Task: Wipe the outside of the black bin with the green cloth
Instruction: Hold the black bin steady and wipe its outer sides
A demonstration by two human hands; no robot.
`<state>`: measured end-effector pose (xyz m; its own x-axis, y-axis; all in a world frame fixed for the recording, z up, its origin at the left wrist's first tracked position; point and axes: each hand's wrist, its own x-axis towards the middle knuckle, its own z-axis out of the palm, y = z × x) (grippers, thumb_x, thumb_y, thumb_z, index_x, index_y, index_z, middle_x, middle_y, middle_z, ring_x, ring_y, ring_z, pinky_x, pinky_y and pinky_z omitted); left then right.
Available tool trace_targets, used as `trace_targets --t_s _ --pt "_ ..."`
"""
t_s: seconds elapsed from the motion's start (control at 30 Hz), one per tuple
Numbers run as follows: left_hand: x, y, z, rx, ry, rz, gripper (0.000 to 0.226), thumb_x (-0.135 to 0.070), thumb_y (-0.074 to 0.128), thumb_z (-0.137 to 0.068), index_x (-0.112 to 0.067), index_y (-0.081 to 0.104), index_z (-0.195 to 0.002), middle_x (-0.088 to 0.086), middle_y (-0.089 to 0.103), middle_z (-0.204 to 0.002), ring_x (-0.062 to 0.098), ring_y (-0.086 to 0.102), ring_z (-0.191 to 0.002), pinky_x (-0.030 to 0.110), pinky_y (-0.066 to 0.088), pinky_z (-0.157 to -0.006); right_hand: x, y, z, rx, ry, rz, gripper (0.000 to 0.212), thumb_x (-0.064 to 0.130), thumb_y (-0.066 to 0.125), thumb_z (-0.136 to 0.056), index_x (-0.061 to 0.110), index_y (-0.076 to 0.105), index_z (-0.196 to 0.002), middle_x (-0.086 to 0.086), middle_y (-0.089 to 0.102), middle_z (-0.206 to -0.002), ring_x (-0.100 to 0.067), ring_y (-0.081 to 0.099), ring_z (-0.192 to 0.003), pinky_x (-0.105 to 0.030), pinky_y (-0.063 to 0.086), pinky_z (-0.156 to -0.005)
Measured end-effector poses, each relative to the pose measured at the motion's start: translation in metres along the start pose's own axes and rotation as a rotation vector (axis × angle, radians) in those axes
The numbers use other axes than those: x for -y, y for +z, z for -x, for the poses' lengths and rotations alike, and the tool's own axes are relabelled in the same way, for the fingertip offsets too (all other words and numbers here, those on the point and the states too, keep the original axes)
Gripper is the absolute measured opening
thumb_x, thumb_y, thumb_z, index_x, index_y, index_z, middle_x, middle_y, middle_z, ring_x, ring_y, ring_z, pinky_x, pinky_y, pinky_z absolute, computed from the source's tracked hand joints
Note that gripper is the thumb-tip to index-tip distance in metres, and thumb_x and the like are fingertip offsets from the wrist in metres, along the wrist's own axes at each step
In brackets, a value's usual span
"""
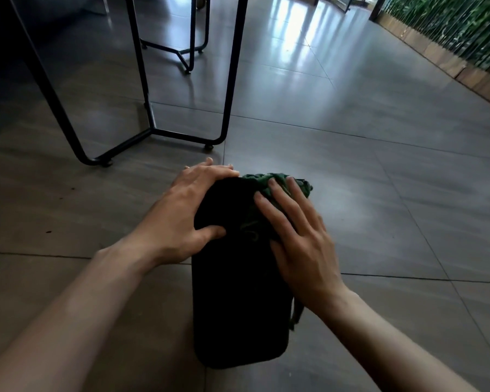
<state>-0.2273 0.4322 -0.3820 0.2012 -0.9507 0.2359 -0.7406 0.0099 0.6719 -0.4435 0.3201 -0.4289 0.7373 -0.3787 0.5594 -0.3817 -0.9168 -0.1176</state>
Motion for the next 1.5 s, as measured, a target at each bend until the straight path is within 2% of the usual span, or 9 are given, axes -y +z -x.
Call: trace_targets --t_s 0.1,0.27,0.53,0.8,1.03,1.13,1.33,1.4,1.5 --pt "0.002 0.0 0.0 -0.017 0.0 -0.017 0.086 -0.015 0.084 -0.072 -0.036 0.041 -0.143 -0.018 0.041 -0.153 0.004 0.017 -0.151 0.03 0.018 -0.122 0.008 0.016 0.034 0.045 -0.129 0.047 0.049 0.02 0.048 -0.108 0.021 0.042 -0.157 -0.009 0.035 -0.167 -0.035 0.021 -0.159 -0.059 0.033 -0.121" --pt "0.001 0.003 0.001 -0.007 0.003 -0.008 0.086 -0.018 0.083 -0.074 -0.04 0.038 -0.144 -0.023 0.037 -0.154 0.0 0.012 -0.151 0.026 0.014 -0.121 0.009 0.013 0.113 0.328 -0.699 0.243 0.049 0.02 0.04 -0.112 0.027 0.037 -0.16 -0.003 0.034 -0.168 -0.034 0.024 -0.158 -0.045 0.043 -0.116" --pt "0.002 0.001 -0.002 -0.022 -0.035 -0.007 0.087 -0.018 0.085 -0.071 -0.04 0.039 -0.142 -0.017 0.041 -0.153 0.004 0.015 -0.152 0.037 0.018 -0.124 -0.003 0.001 0.002 0.002 0.097 -0.077 0.056 0.013 0.057 -0.103 0.017 0.042 -0.157 -0.008 0.032 -0.168 -0.029 0.018 -0.16 -0.053 0.048 -0.114" --pt "-0.001 0.003 -0.002 0.006 0.015 0.014 0.086 -0.016 0.084 -0.071 -0.041 0.041 -0.14 -0.025 0.041 -0.151 -0.002 0.014 -0.151 0.036 0.015 -0.126 0.018 0.007 0.117 0.298 -0.563 0.221 0.042 0.021 0.042 -0.111 0.03 0.051 -0.151 -0.004 0.047 -0.161 -0.031 0.033 -0.155 -0.044 0.05 -0.11" --pt "0.001 0.002 -0.002 0.005 0.016 0.012 0.086 -0.016 0.084 -0.071 -0.041 0.041 -0.14 -0.023 0.042 -0.151 -0.002 0.015 -0.15 0.026 0.014 -0.119 0.004 0.0 0.017 -0.023 0.136 -0.085 0.056 0.018 0.052 -0.102 0.02 0.039 -0.157 -0.009 0.032 -0.167 -0.032 0.019 -0.16 -0.059 0.041 -0.117" --pt "0.001 0.001 0.0 -0.003 0.014 0.012 0.086 -0.017 0.084 -0.071 -0.041 0.04 -0.14 -0.023 0.04 -0.152 -0.001 0.014 -0.151 0.033 0.016 -0.122 0.009 0.011 0.044 0.014 0.05 -0.046 0.049 0.015 0.046 -0.108 0.016 0.038 -0.157 -0.013 0.028 -0.167 -0.038 0.017 -0.159 -0.059 0.041 -0.116" --pt "-0.002 0.004 -0.001 0.009 0.019 0.025 0.085 -0.014 0.084 -0.072 -0.038 0.041 -0.141 -0.024 0.038 -0.153 -0.002 0.012 -0.151 0.04 0.014 -0.126 -0.002 0.005 0.11 0.301 -0.583 0.221 0.045 0.016 0.039 -0.111 0.024 0.044 -0.155 -0.008 0.041 -0.163 -0.035 0.029 -0.156 -0.049 0.049 -0.11" --pt "-0.001 0.003 -0.002 0.006 0.015 0.017 0.085 -0.014 0.084 -0.072 -0.037 0.041 -0.142 -0.023 0.038 -0.153 -0.002 0.012 -0.151 0.041 0.014 -0.126 -0.013 -0.001 0.083 0.265 -0.519 0.204 0.047 0.02 0.044 -0.109 0.027 0.043 -0.156 -0.008 0.038 -0.164 -0.035 0.028 -0.156 -0.052 0.043 -0.115" --pt "-0.002 0.003 -0.003 0.001 0.01 0.027 0.084 -0.014 0.084 -0.072 -0.037 0.041 -0.141 -0.022 0.037 -0.154 -0.003 0.012 -0.151 0.043 0.015 -0.126 -0.027 -0.006 0.034 0.071 -0.01 0.027 0.052 0.032 0.048 -0.105 0.03 0.037 -0.157 -0.008 0.032 -0.166 -0.034 0.025 -0.157 -0.06 0.035 -0.118"
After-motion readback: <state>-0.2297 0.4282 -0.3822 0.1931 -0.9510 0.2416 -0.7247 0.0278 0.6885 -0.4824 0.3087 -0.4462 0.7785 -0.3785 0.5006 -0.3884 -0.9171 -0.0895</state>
